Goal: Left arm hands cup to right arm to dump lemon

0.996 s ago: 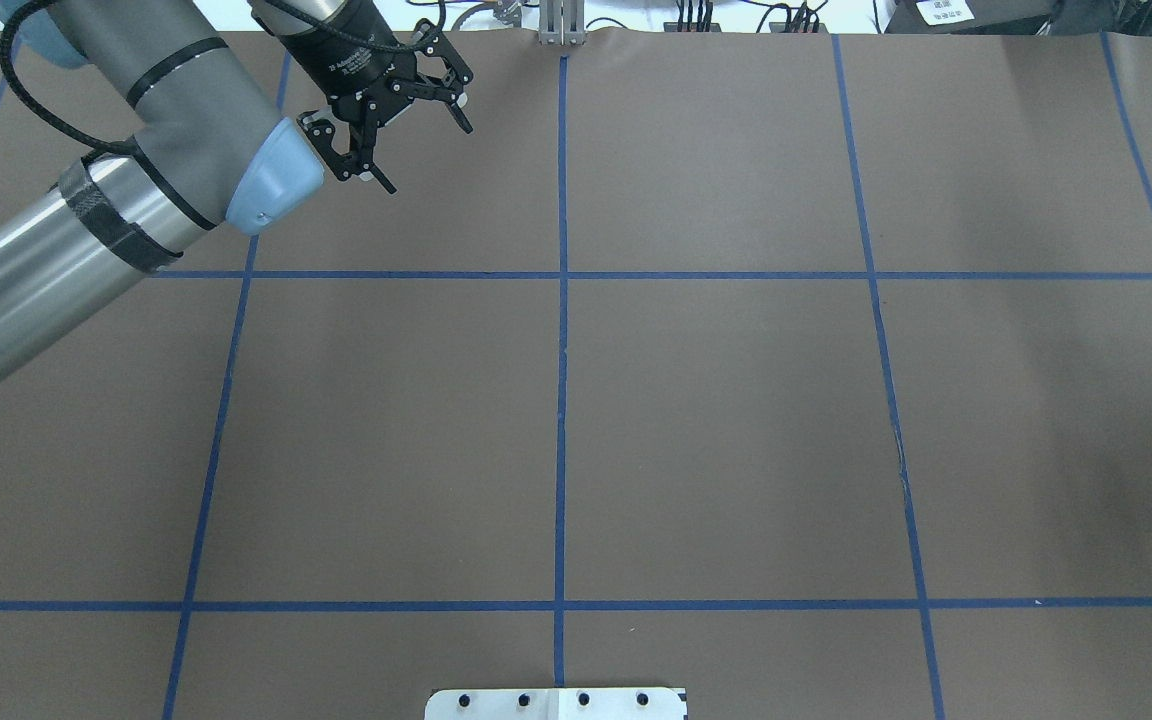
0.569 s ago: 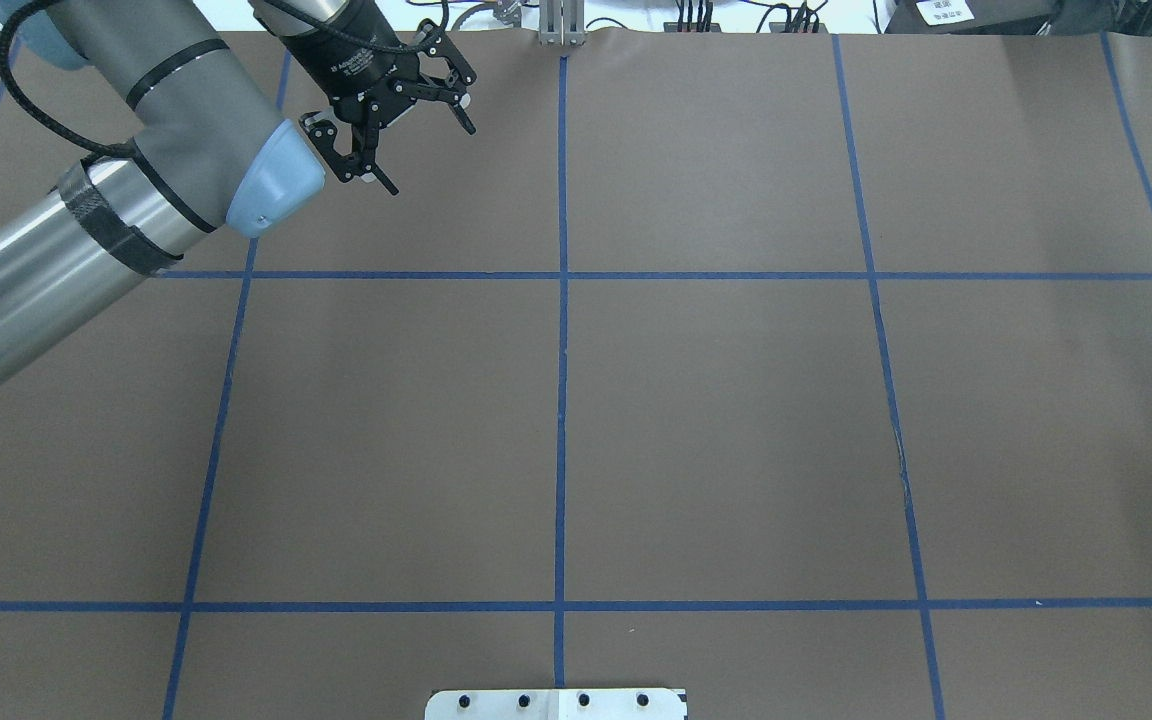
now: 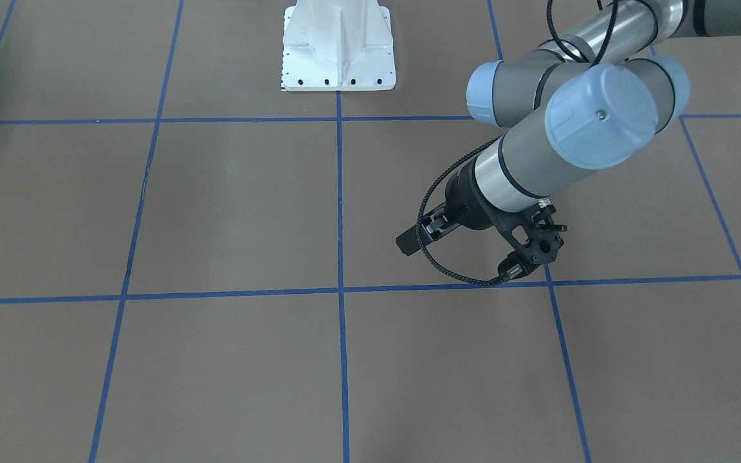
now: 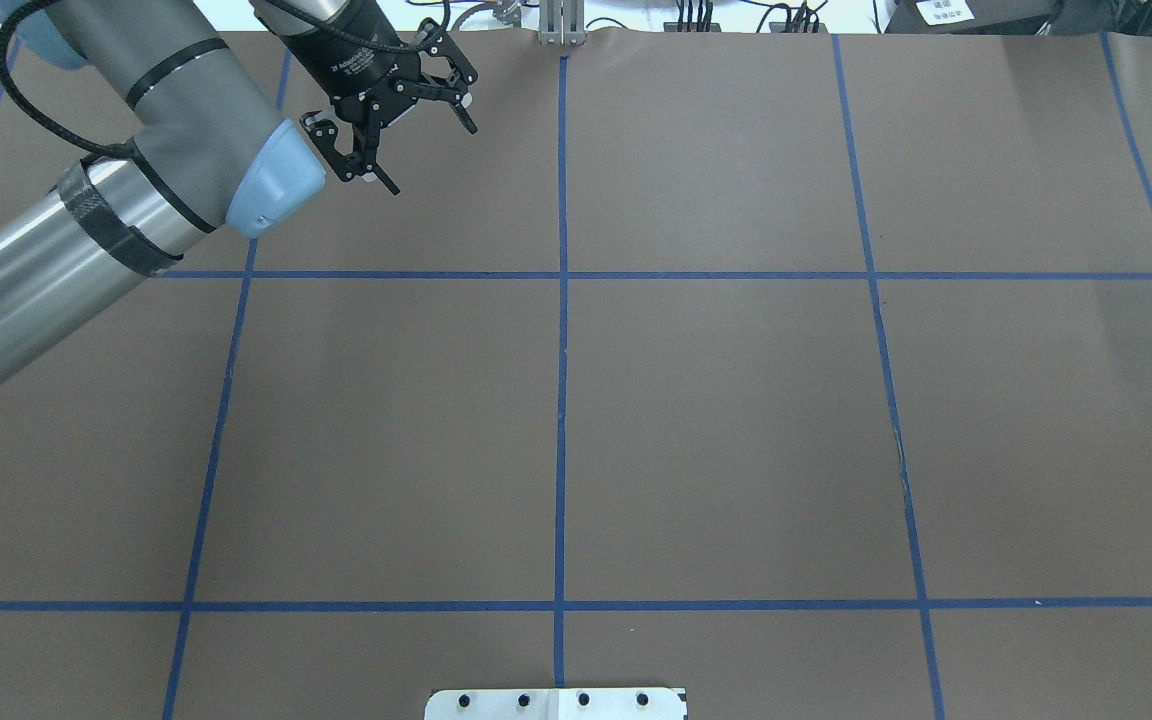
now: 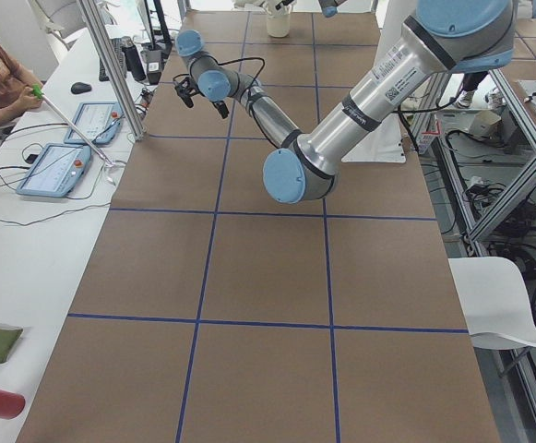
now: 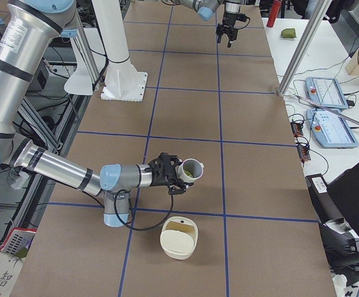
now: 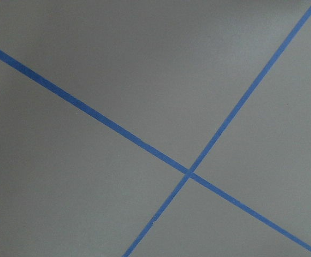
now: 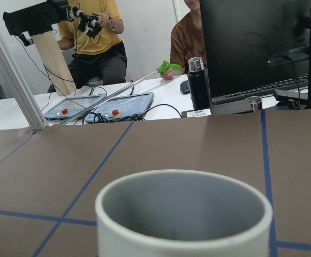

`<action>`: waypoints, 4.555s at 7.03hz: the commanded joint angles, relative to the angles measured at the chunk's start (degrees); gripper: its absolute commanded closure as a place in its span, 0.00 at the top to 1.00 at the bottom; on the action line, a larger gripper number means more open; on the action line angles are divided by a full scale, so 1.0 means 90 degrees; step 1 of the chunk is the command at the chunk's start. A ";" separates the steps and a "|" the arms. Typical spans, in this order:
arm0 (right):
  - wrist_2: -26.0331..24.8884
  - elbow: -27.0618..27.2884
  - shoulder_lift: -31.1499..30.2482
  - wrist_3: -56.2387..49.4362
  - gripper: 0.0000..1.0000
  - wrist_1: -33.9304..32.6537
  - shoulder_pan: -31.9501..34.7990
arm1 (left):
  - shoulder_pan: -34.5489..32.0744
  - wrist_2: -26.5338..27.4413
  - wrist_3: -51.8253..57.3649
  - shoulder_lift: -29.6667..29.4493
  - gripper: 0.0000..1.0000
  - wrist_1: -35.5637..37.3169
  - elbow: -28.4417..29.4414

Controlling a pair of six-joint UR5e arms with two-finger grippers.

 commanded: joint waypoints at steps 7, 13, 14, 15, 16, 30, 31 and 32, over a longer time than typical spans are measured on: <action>0.0048 -0.1536 0.0658 0.4381 0.01 0.1301 0.0721 | -0.0166 0.0010 0.0010 0.0000 1.00 0.0034 -0.0248; 0.0048 -0.1645 0.0942 0.8041 0.01 0.1330 0.1190 | -0.0341 0.0010 0.0019 0.0000 1.00 0.0044 -0.0424; 0.0048 -0.1645 0.0952 0.8336 0.01 0.1340 0.1220 | -0.0342 0.0010 0.0242 0.0000 1.00 0.0044 -0.0424; 0.0029 -0.1654 0.0962 0.8764 0.01 0.1456 0.1230 | -0.0332 0.0019 0.0360 0.0000 1.00 0.0044 -0.0424; 0.0029 -0.1799 0.0962 0.9020 0.02 0.1467 0.1230 | -0.0342 0.0087 0.0361 0.0000 1.00 0.0044 -0.0424; -0.0359 -0.2074 0.0943 1.2363 0.02 0.2473 0.1298 | -0.0312 0.0224 0.0371 -0.0068 1.00 0.0054 -0.0424; -0.0420 -0.2123 0.0904 1.2363 0.02 0.2550 0.1414 | -0.0312 0.0234 0.0361 -0.0097 1.00 0.0054 -0.0424; -0.0469 -0.2568 0.0933 1.2324 0.02 0.3131 0.1415 | -0.0312 0.0244 0.0371 -0.0127 1.00 0.0054 -0.0424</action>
